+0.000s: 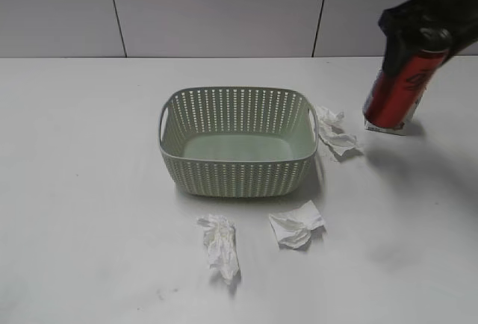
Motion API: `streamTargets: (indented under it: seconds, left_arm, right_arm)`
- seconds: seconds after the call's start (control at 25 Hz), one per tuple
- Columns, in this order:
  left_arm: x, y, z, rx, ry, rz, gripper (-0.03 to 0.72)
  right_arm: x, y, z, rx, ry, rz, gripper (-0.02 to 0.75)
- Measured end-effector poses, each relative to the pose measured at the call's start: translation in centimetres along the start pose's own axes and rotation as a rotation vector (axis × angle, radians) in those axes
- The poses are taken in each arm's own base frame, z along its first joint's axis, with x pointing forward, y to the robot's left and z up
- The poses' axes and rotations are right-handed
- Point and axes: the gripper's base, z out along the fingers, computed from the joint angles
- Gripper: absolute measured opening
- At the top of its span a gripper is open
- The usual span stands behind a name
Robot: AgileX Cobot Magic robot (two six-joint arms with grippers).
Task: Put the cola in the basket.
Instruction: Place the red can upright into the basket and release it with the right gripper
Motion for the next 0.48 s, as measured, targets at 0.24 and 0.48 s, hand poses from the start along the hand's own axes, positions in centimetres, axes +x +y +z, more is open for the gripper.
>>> streamTargets:
  seconds: [0.24,0.48]
  left_arm:
    - [0.0,0.0,0.0,0.000,0.000,0.000,0.239]
    - [0.0,0.0,0.0,0.000,0.000,0.000,0.239]
  right_arm:
    - [-0.9,7.8,-3.2,-0.059,-0.113,-0.192,0.525]
    - [-0.3,12.6,-3.8,-0.106,-0.137,-0.305,0.525]
